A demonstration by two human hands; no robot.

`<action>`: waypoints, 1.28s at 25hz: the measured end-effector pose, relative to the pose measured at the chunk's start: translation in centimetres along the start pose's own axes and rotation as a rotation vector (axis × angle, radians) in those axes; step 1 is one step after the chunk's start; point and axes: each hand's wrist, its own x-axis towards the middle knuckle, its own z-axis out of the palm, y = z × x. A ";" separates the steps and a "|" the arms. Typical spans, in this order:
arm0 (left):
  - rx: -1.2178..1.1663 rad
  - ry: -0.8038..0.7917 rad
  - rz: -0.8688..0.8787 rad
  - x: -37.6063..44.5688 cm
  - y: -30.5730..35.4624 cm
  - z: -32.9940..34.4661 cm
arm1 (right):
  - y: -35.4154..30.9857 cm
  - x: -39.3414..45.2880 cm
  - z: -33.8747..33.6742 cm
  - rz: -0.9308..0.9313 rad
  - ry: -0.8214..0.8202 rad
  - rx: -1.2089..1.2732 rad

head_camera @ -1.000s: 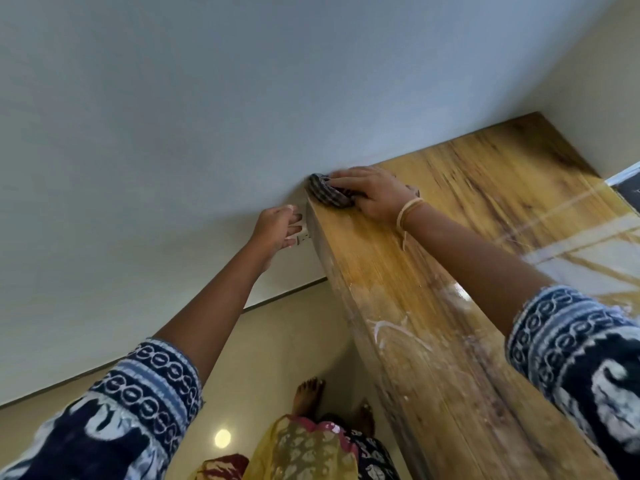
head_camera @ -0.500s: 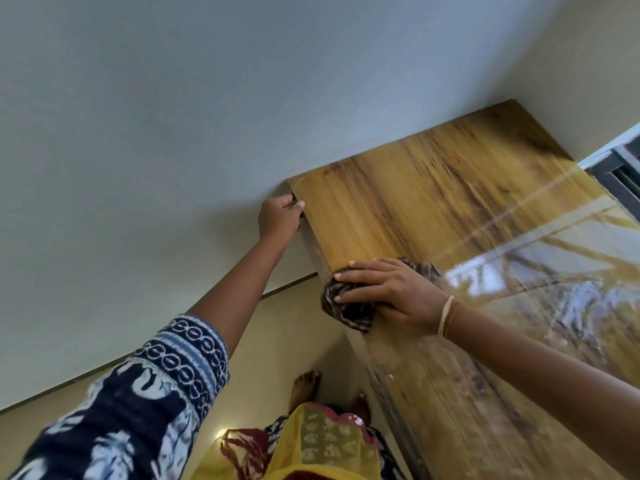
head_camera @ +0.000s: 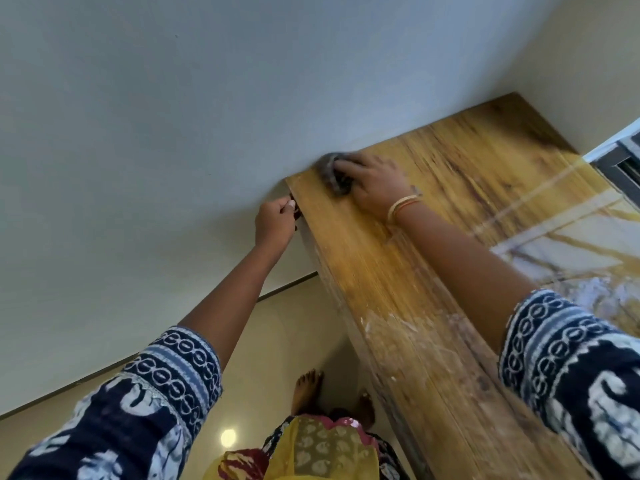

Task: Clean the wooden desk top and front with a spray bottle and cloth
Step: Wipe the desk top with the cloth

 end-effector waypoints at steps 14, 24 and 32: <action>0.212 -0.461 -0.007 -0.4 1.7 -1.5 | -6.2 -2.8 3.4 -0.090 0.030 -0.049; 0.201 -0.353 -0.069 -0.9 0.9 0.0 | 13.9 3.2 -3.4 0.424 0.086 -0.029; 0.139 -0.353 -0.256 0.6 1.6 0.1 | 12.0 5.5 -2.7 0.992 0.233 0.085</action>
